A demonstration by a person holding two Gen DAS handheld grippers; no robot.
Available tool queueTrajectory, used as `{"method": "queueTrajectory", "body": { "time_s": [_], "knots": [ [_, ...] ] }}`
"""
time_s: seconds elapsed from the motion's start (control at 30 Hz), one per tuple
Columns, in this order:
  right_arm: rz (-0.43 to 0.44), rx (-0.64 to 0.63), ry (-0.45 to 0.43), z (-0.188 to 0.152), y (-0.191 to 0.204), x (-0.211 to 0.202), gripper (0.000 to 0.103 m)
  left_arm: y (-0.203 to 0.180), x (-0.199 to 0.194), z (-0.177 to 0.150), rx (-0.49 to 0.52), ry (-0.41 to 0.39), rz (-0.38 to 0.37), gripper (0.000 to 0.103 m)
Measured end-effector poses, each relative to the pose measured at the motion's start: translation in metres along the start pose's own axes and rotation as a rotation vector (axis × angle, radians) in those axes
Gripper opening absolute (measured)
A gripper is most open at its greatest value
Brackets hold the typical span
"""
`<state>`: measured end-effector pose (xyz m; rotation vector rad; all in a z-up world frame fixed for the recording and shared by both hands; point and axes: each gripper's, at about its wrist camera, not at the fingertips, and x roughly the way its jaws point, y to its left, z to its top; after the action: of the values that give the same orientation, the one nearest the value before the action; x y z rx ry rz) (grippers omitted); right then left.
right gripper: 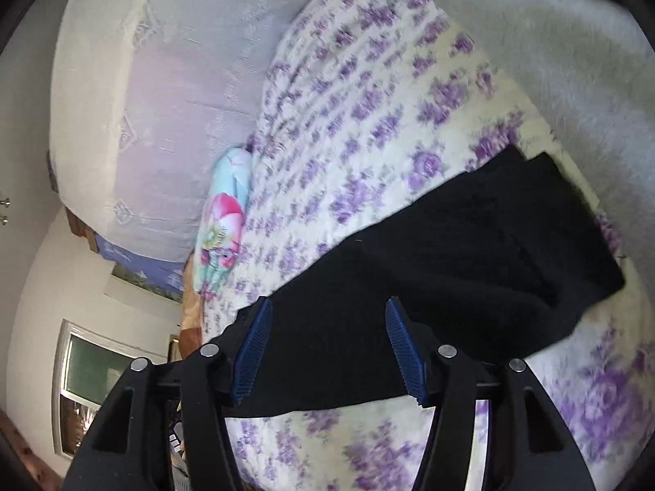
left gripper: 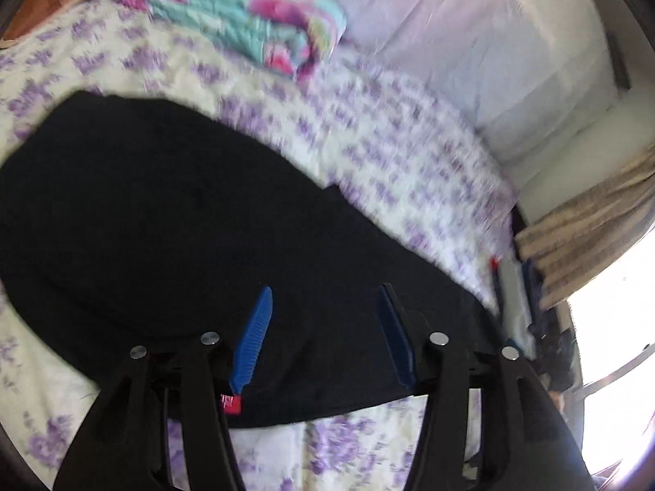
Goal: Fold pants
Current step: 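Lower the pants flat onto the bed and open the left gripper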
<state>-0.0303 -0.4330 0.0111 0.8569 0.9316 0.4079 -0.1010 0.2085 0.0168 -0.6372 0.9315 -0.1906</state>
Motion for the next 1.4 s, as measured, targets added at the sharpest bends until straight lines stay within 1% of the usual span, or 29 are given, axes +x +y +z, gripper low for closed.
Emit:
{"method": "queueTrajectory", "body": {
  "time_s": [0.03, 0.07, 0.1, 0.13, 0.17, 0.23, 0.27, 0.33, 0.4, 0.43, 0.47, 0.5, 0.53, 0.57, 0.6, 0.63, 0.67, 0.7, 0.73, 0.77, 0.83, 0.87, 0.93, 1.0, 1.07, 1.13, 1.23, 1.33, 1.4],
  "knots": [
    [-0.055, 0.011, 0.003, 0.003, -0.014, 0.003, 0.056, 0.008, 0.011, 0.0, -0.012, 0.024, 0.038, 0.052],
    [-0.132, 0.042, -0.014, 0.006, -0.03, 0.003, 0.045, 0.019, 0.018, 0.0, -0.033, 0.037, 0.042, 0.044],
    [-0.131, 0.094, -0.013, 0.009, -0.05, 0.001, 0.022, 0.03, 0.018, -0.001, -0.055, 0.04, 0.022, 0.031],
    [-0.109, 0.144, 0.0, 0.011, -0.063, -0.003, 0.008, 0.042, 0.014, 0.0, -0.089, 0.036, -0.002, 0.025],
    [-0.088, 0.18, -0.004, 0.012, -0.07, -0.008, 0.008, 0.054, 0.008, -0.001, -0.131, 0.037, -0.022, 0.017],
    [-0.078, 0.164, -0.051, 0.016, -0.063, -0.022, 0.012, 0.069, -0.003, -0.002, -0.199, 0.016, -0.042, 0.017],
    [-0.084, 0.127, -0.074, 0.02, -0.053, -0.027, 0.015, 0.071, -0.008, -0.003, -0.195, 0.002, -0.033, 0.018],
    [-0.088, 0.081, -0.129, 0.03, -0.038, -0.036, 0.044, 0.06, -0.017, -0.009, -0.151, -0.029, -0.006, 0.024],
    [-0.092, 0.051, -0.142, 0.043, -0.029, -0.034, 0.045, 0.043, -0.018, -0.009, -0.085, -0.05, -0.02, 0.047],
    [-0.097, 0.038, -0.118, 0.046, -0.025, -0.025, 0.045, 0.037, -0.016, -0.008, -0.061, -0.051, -0.027, 0.05],
    [-0.111, 0.027, -0.081, 0.048, -0.022, -0.014, 0.045, 0.032, -0.014, -0.007, -0.041, -0.05, -0.028, 0.052],
    [-0.145, 0.019, -0.029, 0.052, -0.023, 0.002, 0.05, 0.028, -0.009, -0.006, -0.025, -0.045, -0.025, 0.053],
    [-0.188, 0.023, 0.007, 0.056, -0.029, 0.018, 0.046, 0.028, -0.004, -0.005, -0.015, -0.037, -0.018, 0.054],
    [-0.223, 0.052, 0.002, 0.058, -0.039, 0.024, 0.039, 0.032, 0.001, -0.005, -0.017, -0.028, 0.007, 0.054],
    [-0.262, 0.101, -0.045, 0.061, -0.043, 0.023, 0.03, 0.033, 0.002, -0.007, -0.022, -0.025, 0.034, 0.054],
    [-0.273, 0.096, -0.082, 0.064, -0.034, 0.023, 0.032, 0.039, 0.003, -0.009, -0.022, -0.027, 0.042, 0.053],
    [-0.255, 0.04, -0.118, 0.066, -0.017, 0.024, 0.032, 0.043, 0.001, -0.011, -0.019, -0.036, 0.026, 0.053],
    [-0.209, -0.044, -0.138, 0.067, 0.01, 0.031, 0.037, 0.042, 0.0, -0.012, -0.017, -0.043, 0.019, 0.053],
    [-0.152, -0.094, -0.113, 0.066, 0.033, 0.045, 0.044, 0.043, -0.002, -0.013, -0.018, -0.051, 0.016, 0.053],
    [-0.078, -0.134, -0.054, 0.064, 0.055, 0.065, 0.045, 0.044, -0.004, -0.014, -0.022, -0.063, 0.013, 0.054],
    [0.077, -0.198, 0.126, 0.051, 0.103, 0.125, 0.045, 0.038, -0.007, -0.015, -0.008, -0.092, 0.015, 0.059],
    [0.129, -0.218, 0.212, 0.043, 0.123, 0.154, 0.045, 0.028, -0.004, -0.017, 0.01, -0.099, 0.01, 0.063],
    [0.218, -0.259, 0.395, 0.019, 0.164, 0.222, 0.044, 0.009, 0.002, -0.021, 0.057, -0.113, -0.02, 0.064],
    [0.225, -0.327, 0.52, -0.007, 0.2, 0.28, 0.044, 0.0, 0.007, -0.025, 0.093, -0.123, -0.03, 0.065],
    [0.205, -0.361, 0.609, -0.027, 0.221, 0.327, 0.044, -0.002, 0.013, -0.028, 0.116, -0.12, -0.011, 0.065],
    [0.178, -0.384, 0.641, -0.034, 0.233, 0.355, 0.044, -0.006, 0.023, -0.028, 0.129, -0.12, 0.015, 0.065],
    [0.14, -0.446, 0.674, -0.043, 0.244, 0.378, 0.044, -0.01, 0.029, -0.029, 0.168, -0.126, 0.021, 0.066],
    [0.106, -0.477, 0.703, -0.054, 0.242, 0.384, 0.044, -0.015, 0.033, -0.03, 0.212, -0.123, 0.018, 0.077],
    [0.112, -0.498, 0.724, -0.057, 0.243, 0.39, 0.044, -0.02, 0.034, -0.034, 0.247, -0.119, 0.023, 0.085]
  ]
}}
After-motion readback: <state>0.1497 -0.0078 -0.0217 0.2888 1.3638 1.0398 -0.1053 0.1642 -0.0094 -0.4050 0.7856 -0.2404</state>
